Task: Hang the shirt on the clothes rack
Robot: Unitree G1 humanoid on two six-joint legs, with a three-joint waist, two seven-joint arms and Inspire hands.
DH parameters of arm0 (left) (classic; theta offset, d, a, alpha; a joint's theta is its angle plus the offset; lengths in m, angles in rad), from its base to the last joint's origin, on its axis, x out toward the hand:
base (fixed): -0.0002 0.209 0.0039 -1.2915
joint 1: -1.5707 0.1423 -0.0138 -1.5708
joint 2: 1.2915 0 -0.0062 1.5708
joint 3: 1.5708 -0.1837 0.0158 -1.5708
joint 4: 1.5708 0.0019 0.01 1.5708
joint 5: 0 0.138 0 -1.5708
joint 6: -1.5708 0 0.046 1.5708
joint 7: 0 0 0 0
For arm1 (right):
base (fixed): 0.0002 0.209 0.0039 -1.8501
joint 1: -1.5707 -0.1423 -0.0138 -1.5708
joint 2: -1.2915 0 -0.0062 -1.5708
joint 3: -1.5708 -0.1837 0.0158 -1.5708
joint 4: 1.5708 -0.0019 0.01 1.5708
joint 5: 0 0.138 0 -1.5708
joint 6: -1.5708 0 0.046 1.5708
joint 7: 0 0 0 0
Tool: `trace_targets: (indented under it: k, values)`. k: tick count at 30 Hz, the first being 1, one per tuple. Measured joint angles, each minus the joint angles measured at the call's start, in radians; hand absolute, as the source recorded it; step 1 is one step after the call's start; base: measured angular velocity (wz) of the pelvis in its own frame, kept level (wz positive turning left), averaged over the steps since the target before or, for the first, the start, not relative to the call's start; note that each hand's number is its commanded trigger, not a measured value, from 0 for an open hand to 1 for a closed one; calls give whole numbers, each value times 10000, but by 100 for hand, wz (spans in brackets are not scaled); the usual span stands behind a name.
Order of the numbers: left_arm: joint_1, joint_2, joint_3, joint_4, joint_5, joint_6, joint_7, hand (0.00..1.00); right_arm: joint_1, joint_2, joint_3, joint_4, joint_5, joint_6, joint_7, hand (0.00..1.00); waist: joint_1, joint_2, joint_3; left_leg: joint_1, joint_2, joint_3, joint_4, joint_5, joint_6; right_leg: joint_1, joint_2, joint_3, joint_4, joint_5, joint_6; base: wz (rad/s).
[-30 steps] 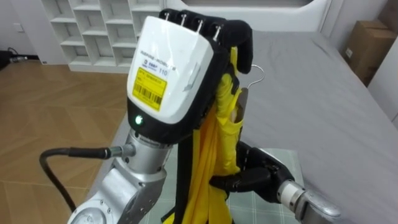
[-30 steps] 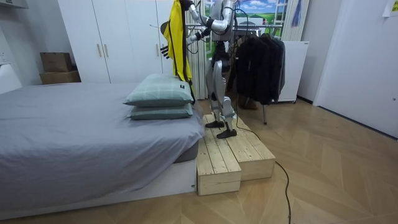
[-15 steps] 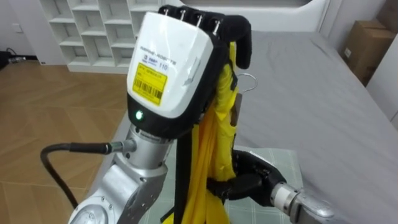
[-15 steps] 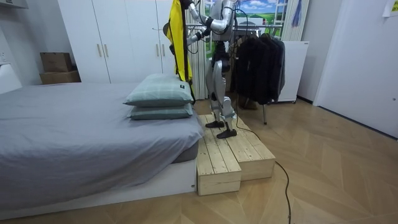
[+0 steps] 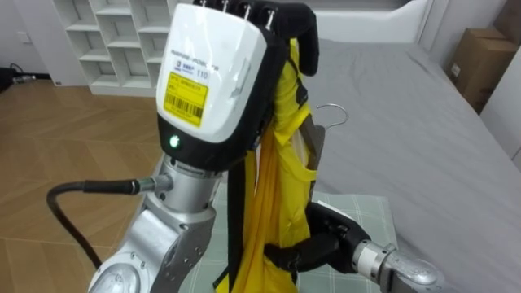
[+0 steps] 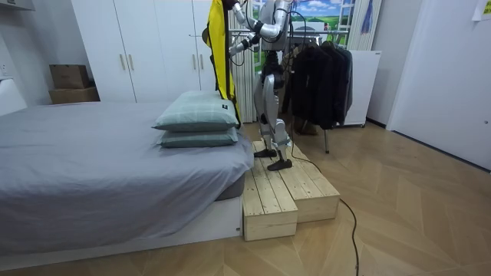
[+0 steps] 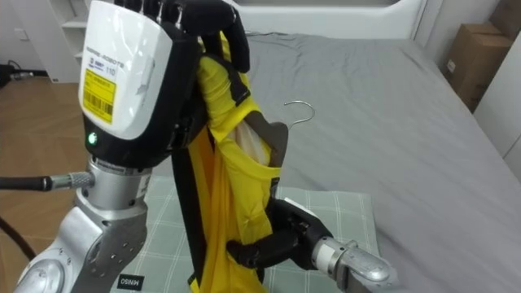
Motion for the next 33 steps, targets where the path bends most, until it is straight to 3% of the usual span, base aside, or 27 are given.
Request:
trace_targets:
  k: [13, 14, 15, 16, 21, 25, 33]
  values:
    - [1, 369, -85, 44, -83, 24, 223, 100, 1, -127, 38, -2, 0, -34, -42, 100, -91, 2, -1, 16, -3, -8, -4, 0, 0, 28, -2, -3, 2, 0, 0, 0]
    - [0, 380, -79, 57, -90, 24, 263, 65, 1, -131, 38, -2, 0, -61, -46, 100, -112, 3, -1, 14, -4, -10, -4, 0, 0, 28, -3, -3, 1, 0, 0, 0]
    - [1, 412, -76, 92, -95, 23, 363, 7, 1, -142, 38, -2, 0, -82, -53, 100, -164, 3, -1, 8, -6, -12, -6, 0, 0, 28, -6, -5, 2, 0, 0, 0]
    - [2, 442, -80, 134, -95, 14, 452, 0, 1, -155, 37, -2, 0, -93, -64, 100, -223, 2, -1, 5, -8, -11, -9, 0, 0, 26, -7, -5, 0, 0, 0, 0]
    - [33, 748, -86, 160, -92, -41, 518, 0, 2, -261, -53, -2, 60, -91, -237, 100, -334, 5, -2, 21, -7, -4, -13, 0, 0, 22, -9, 10, 4, 0, 0, 0]
    - [306, 787, -88, 267, -93, -172, 789, 0, 2, -318, -422, -2, 87, -75, -513, 100, -357, 11, -5, 29, -5, 44, -17, 0, 0, -12, -1, 66, 15, 1, -1, -3]
    - [593, 1168, 102, 502, -448, -307, 1281, 0, 46, -862, -769, -207, -143, -52, -754, 100, -652, 13, -12, 151, 21, 223, -19, 0, 0, -19, 5, 167, 187, 0, 0, -5]
